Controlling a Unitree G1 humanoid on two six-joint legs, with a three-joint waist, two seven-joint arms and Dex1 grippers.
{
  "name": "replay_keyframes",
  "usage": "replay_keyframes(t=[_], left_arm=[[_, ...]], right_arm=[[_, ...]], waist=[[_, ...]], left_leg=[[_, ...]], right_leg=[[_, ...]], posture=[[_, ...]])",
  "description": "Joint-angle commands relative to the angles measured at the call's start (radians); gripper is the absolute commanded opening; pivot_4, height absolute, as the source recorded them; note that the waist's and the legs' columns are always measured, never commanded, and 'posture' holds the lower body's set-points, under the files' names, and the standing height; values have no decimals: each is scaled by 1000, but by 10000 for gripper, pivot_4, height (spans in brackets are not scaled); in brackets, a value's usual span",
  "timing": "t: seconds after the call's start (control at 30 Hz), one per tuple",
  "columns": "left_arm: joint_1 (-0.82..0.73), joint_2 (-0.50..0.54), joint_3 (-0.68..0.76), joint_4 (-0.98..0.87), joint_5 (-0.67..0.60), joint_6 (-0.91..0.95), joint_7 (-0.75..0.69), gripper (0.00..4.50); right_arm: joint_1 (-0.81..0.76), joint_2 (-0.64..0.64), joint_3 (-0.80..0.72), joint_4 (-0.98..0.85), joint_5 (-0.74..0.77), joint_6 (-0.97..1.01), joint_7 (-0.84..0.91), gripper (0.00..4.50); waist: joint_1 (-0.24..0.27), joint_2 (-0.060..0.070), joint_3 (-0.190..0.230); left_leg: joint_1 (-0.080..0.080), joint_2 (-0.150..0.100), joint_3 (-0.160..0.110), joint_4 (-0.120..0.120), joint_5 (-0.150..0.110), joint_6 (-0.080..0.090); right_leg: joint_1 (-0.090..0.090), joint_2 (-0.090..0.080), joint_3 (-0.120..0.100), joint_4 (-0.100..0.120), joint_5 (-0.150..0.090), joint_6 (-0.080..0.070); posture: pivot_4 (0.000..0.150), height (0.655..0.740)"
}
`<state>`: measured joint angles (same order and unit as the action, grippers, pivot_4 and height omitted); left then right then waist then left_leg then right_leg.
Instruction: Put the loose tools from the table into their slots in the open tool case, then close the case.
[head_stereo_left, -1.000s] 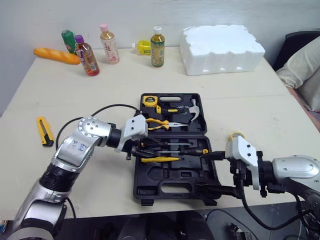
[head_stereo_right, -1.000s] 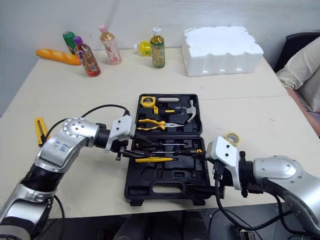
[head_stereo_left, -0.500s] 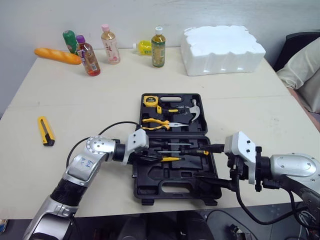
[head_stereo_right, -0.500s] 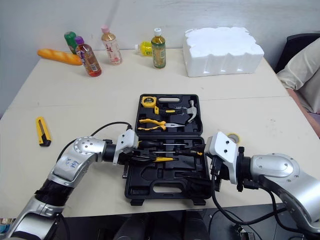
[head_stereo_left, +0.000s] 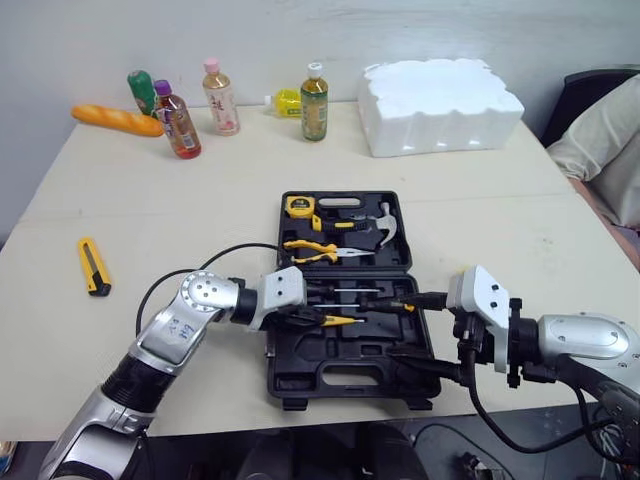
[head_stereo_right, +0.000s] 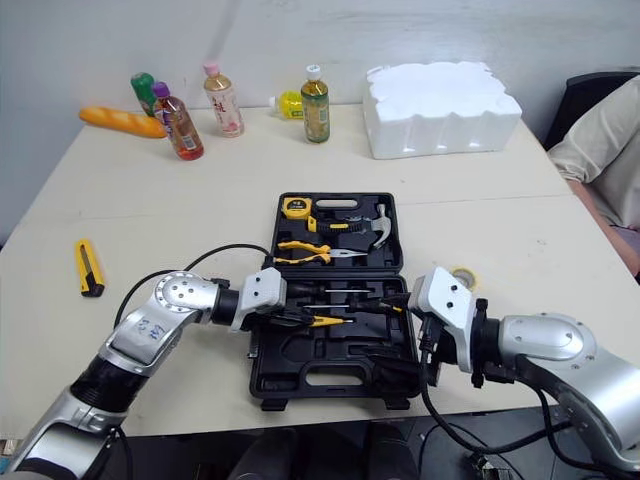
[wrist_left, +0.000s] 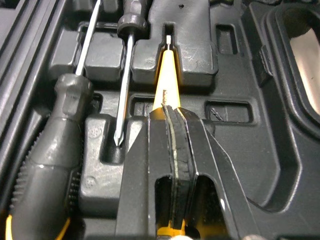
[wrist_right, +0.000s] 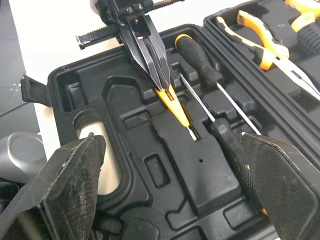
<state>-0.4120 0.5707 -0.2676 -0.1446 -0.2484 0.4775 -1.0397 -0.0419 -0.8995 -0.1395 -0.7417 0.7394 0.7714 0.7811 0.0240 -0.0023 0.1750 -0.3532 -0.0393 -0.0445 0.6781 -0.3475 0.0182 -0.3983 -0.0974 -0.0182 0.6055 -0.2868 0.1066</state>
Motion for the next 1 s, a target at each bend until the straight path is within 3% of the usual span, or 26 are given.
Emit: replay_keyframes(t=[0.03, 0.17, 0.27, 0.33, 0.47, 0.53, 0.63, 0.83, 1.0], left_arm=[[96, -31, 162, -126, -192, -6, -18, 13081], [308, -9, 477, -275, -333, 179, 173, 31261], [522, 42, 633, -326, -290, 132, 191, 44250], [593, 43, 703, -328, -287, 117, 230, 44250], [789, -41, 1028, -273, -337, 87, 332, 44250], [853, -59, 1120, -222, -310, 40, 362, 44250], [912, -69, 1182, -105, -185, -114, 427, 44250], [920, -109, 1265, -82, -313, -52, 483, 44250], [897, -146, 1154, -230, -318, 46, 593, 44250]], right_arm=[[-6, 99, -155, 59, 119, -21, -72, 45000], [139, -11, -344, 153, 38, -56, 83, 45000], [186, -73, -446, 257, 29, -63, 167, 45000], [205, -105, -467, 322, -9, -90, 212, 45000], [163, -181, -451, 619, -139, -216, 285, 45000], [115, -213, -410, 749, -203, -298, 313, 45000], [8, -238, -370, 925, -260, -378, 325, 45000], [-93, -229, -316, 1095, -318, -465, 365, 45000], [-143, -179, -286, 1029, -285, -428, 359, 45000]], waist=[[-2, -1, 1], [2, -2, 2], [-4, -1, 2], [0, -1, 2], [1, -2, 3], [-1, -2, 2], [-1, 0, 2], [3, 1, 3], [-2, 1, 3]], left_leg=[[0, 0, 0, 0, 1, -2], [-5, 1, 0, 1, 1, -5], [-4, 1, 2, -1, 1, -5], [-1, 1, 3, -4, 0, -3], [1, 1, 1, -5, -3, 2], [1, 1, 2, -7, -3, 3], [2, 1, 2, -11, -3, 2], [1, 2, 1, -12, -3, 1], [1, 1, 3, -12, -3, 0]], right_leg=[[0, 0, 0, 0, 0, 0], [-5, 1, 1, 0, 0, 0], [-6, 1, 2, -2, 0, 0], [-4, 2, 4, -3, 0, -1], [0, 1, 3, -7, -2, -7], [1, 1, 3, -10, -3, -9], [0, 1, 3, -12, -2, -8], [-1, 1, 1, -12, -2, -7], [-1, 0, 3, -12, -1, -5]], posture=[[1500, 7400], [1500, 7400], [1500, 7400], [1500, 7400], [1500, 7400], [1500, 7400], [1500, 7400], [1500, 7400], [1500, 7400]])
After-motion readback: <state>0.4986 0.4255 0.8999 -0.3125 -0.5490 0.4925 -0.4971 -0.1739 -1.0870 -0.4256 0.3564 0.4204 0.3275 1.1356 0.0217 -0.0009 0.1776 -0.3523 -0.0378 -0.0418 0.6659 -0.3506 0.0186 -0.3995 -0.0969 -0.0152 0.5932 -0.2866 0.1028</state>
